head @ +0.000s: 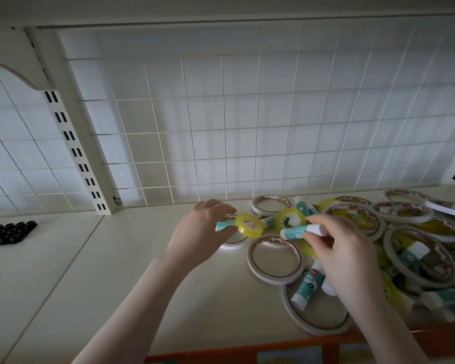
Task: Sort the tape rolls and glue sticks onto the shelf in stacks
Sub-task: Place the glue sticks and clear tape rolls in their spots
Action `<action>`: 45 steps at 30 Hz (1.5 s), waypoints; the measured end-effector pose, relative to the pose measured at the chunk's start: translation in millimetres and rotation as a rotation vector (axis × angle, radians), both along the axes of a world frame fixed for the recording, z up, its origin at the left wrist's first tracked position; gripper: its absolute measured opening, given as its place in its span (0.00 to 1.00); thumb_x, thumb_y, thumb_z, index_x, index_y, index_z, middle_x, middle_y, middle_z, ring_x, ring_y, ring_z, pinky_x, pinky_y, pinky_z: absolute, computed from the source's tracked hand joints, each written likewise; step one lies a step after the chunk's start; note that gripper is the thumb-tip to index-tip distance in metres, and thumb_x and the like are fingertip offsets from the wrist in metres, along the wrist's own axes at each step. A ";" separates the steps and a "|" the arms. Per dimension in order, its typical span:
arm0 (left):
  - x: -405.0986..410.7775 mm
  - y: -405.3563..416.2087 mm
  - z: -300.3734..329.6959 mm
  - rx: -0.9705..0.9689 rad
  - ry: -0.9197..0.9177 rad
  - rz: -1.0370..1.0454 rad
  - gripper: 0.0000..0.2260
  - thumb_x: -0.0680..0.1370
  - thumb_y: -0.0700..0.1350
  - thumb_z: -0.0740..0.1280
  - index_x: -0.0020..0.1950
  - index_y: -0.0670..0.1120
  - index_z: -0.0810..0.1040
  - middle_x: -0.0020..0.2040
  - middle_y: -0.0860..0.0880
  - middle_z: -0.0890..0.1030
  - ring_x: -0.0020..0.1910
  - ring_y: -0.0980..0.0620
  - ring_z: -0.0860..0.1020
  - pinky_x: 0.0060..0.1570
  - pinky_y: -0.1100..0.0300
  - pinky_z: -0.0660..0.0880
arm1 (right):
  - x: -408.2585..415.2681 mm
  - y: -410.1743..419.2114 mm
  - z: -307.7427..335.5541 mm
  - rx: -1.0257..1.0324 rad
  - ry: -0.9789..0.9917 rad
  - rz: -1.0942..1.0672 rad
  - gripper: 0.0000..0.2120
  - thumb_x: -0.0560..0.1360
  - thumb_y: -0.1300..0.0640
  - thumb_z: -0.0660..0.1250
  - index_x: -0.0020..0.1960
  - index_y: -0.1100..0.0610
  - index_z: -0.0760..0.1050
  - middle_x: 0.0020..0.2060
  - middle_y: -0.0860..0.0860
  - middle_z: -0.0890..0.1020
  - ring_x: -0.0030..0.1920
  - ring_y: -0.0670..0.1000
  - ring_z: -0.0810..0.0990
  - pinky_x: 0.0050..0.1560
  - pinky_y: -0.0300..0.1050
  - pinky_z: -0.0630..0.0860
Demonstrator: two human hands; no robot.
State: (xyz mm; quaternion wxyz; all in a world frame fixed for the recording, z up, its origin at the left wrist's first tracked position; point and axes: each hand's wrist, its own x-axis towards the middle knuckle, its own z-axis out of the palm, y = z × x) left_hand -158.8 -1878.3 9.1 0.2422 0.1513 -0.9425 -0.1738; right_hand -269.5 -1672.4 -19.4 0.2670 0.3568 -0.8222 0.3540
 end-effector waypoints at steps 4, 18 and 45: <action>-15.7 -0.1 -3.3 -0.084 -0.082 -0.098 0.14 0.76 0.49 0.68 0.61 0.51 0.77 0.61 0.55 0.76 0.61 0.52 0.71 0.55 0.57 0.72 | 4.1 6.2 0.3 -0.053 0.019 -0.010 0.14 0.65 0.66 0.75 0.51 0.64 0.81 0.40 0.56 0.83 0.36 0.50 0.80 0.37 0.26 0.66; -41.3 4.1 -6.4 -0.147 -0.284 -0.122 0.24 0.74 0.58 0.67 0.68 0.50 0.71 0.62 0.51 0.75 0.59 0.50 0.73 0.56 0.58 0.69 | 9.1 16.5 -4.9 -0.135 -0.033 0.011 0.14 0.65 0.64 0.75 0.50 0.63 0.81 0.39 0.53 0.82 0.39 0.45 0.77 0.43 0.18 0.67; 174.3 -32.9 -20.2 0.039 0.182 0.459 0.33 0.60 0.70 0.63 0.57 0.49 0.77 0.50 0.56 0.74 0.48 0.53 0.76 0.49 0.52 0.76 | 112.7 -105.5 15.1 -0.297 -0.062 0.536 0.09 0.67 0.56 0.70 0.45 0.58 0.81 0.34 0.47 0.78 0.31 0.44 0.73 0.35 0.35 0.71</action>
